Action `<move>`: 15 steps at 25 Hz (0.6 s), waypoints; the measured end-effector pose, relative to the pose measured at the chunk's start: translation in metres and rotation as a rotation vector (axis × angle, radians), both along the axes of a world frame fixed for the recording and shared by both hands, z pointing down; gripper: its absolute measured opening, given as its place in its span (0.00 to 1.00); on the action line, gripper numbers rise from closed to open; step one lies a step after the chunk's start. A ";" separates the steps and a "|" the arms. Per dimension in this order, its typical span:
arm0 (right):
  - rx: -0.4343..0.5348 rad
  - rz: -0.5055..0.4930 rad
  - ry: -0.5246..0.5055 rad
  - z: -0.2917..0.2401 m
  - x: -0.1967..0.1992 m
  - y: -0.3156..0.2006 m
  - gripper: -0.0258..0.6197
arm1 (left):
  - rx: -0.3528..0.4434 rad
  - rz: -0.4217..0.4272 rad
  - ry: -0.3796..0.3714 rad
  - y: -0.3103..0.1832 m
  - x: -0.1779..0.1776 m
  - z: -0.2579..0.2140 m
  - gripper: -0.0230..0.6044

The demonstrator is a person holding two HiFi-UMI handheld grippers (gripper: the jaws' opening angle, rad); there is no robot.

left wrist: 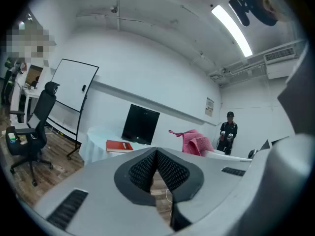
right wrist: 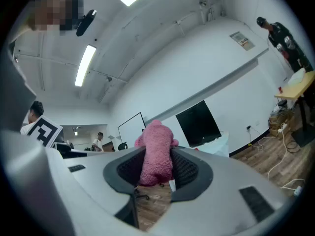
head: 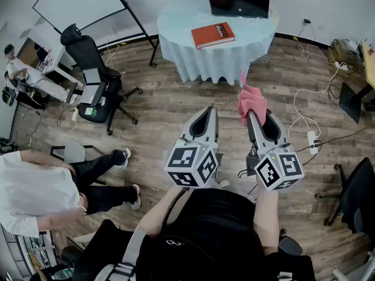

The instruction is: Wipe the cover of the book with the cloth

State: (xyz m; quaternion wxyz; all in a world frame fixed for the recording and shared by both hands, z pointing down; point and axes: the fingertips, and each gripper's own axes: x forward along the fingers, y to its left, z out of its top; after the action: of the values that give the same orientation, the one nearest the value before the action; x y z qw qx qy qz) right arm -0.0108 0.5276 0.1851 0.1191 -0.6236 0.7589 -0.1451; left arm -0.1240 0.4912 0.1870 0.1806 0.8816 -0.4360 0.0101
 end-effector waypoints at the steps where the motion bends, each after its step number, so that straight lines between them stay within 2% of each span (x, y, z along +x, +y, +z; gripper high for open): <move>1: 0.001 0.001 0.001 0.000 0.000 0.001 0.27 | 0.008 0.008 -0.007 0.002 0.003 -0.001 0.05; 6: 0.004 0.000 0.009 -0.002 -0.001 0.000 0.27 | 0.062 0.019 -0.047 0.006 0.007 -0.008 0.05; 15: -0.043 0.005 0.002 0.009 -0.020 -0.016 0.27 | -0.021 -0.003 -0.032 -0.007 -0.022 0.013 0.05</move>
State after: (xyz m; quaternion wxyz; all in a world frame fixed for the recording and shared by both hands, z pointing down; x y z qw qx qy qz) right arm -0.0305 0.5112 0.1946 0.1056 -0.6279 0.7542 -0.1604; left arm -0.1456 0.4845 0.1999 0.1829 0.8786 -0.4402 0.0285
